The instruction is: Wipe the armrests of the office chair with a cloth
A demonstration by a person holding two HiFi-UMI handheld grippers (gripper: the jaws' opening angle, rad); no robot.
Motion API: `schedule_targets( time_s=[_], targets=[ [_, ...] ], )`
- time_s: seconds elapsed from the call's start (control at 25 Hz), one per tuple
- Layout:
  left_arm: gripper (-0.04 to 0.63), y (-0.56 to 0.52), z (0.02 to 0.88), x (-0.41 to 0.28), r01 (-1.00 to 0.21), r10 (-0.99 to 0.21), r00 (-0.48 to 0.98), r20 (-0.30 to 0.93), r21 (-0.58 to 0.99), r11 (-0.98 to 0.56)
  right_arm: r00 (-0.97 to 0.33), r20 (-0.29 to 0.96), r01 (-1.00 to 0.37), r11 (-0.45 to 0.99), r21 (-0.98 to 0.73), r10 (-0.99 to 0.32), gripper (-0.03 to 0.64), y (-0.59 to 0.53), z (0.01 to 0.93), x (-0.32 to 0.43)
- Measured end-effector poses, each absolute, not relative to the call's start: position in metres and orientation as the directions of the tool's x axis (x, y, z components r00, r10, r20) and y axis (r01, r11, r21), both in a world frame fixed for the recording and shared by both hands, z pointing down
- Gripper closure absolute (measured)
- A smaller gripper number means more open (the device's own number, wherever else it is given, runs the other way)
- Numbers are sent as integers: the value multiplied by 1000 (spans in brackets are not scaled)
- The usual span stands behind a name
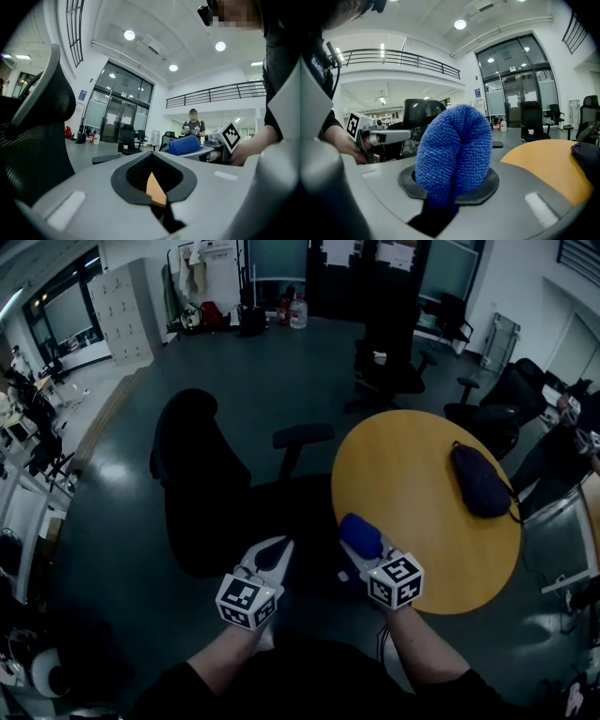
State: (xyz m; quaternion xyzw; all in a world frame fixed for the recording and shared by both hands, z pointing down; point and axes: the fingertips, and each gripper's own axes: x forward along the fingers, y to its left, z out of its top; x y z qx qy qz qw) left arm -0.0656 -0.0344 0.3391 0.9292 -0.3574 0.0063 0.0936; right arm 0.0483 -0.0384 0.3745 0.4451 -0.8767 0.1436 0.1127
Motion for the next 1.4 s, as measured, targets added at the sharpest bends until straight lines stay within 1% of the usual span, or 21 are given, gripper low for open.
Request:
schedule_targets(
  time_s=[0.24, 0.68, 1.0, 1.12, 1.4],
  targets=[
    [581, 21, 323, -45, -702, -703, 708, 64, 176, -691, -641, 281, -767, 605, -214, -714, 509, 18, 376, 65],
    [581, 119, 327, 9, -765, -764, 638, 97, 196, -614, -715, 229, -699, 681, -217, -661, 509, 105, 376, 109],
    [581, 163, 309, 5, -728, -731, 679, 66, 185, -660, -698, 236, -715, 668, -205, -676, 509, 146, 370, 106],
    [581, 179, 305, -2, -694, -697, 715, 52, 172, -699, -677, 229, -736, 650, -190, -700, 509, 164, 361, 95],
    [581, 210, 308, -28, -618, -616, 785, 68, 159, -770, -630, 240, -776, 592, -215, -739, 509, 204, 362, 56]
  ],
)
